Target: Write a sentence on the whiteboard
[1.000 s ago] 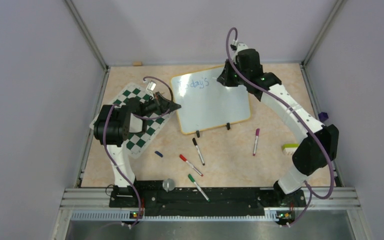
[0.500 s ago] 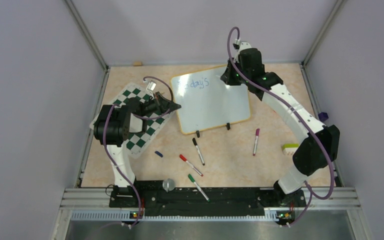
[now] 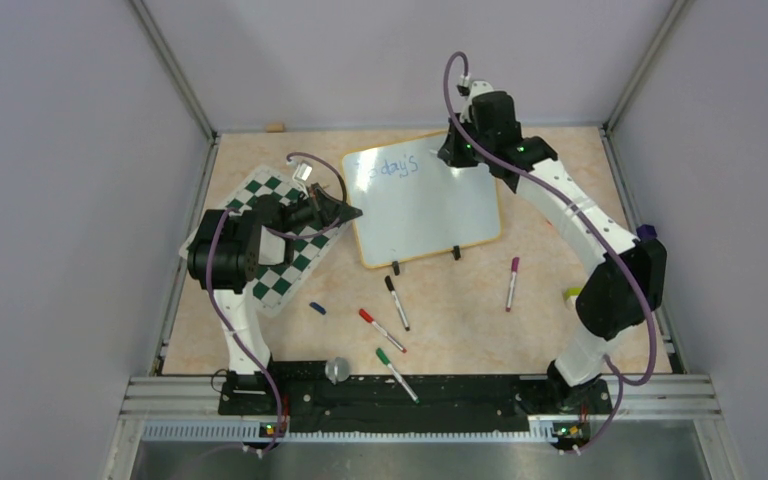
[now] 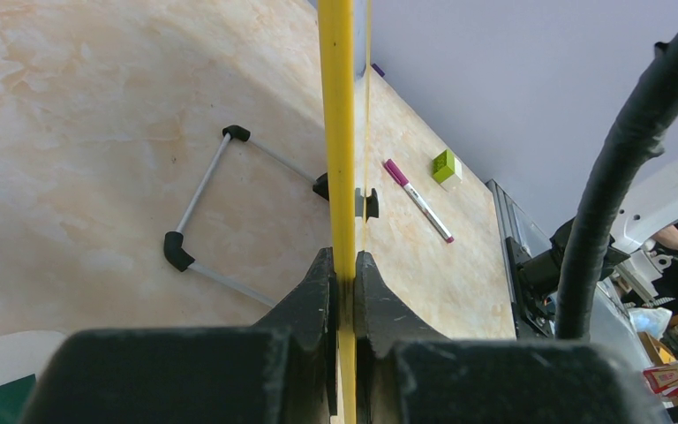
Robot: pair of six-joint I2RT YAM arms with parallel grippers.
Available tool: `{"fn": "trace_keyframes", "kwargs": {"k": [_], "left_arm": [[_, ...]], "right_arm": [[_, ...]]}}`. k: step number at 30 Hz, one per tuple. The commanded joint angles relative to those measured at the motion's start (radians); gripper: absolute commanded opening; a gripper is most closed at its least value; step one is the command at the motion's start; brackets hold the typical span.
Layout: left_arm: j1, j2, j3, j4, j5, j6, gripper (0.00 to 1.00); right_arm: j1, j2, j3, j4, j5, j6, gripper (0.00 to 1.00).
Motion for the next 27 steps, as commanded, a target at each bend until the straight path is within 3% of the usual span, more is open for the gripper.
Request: {"fn": "trace_keyframes", "kwargs": {"k": [1, 27], "left_arm": [[0.006, -0.002, 0.007, 0.123, -0.004, 0.069, 0.00], [0.005, -0.004, 0.008, 0.123, -0.006, 0.070, 0.00]], "right_arm": [[-0.001, 0.024, 0.082, 0.021, -0.016, -0.015, 0.00], [0.000, 0.045, 0.103, 0.020, 0.070, -0.016, 0.00]]}}
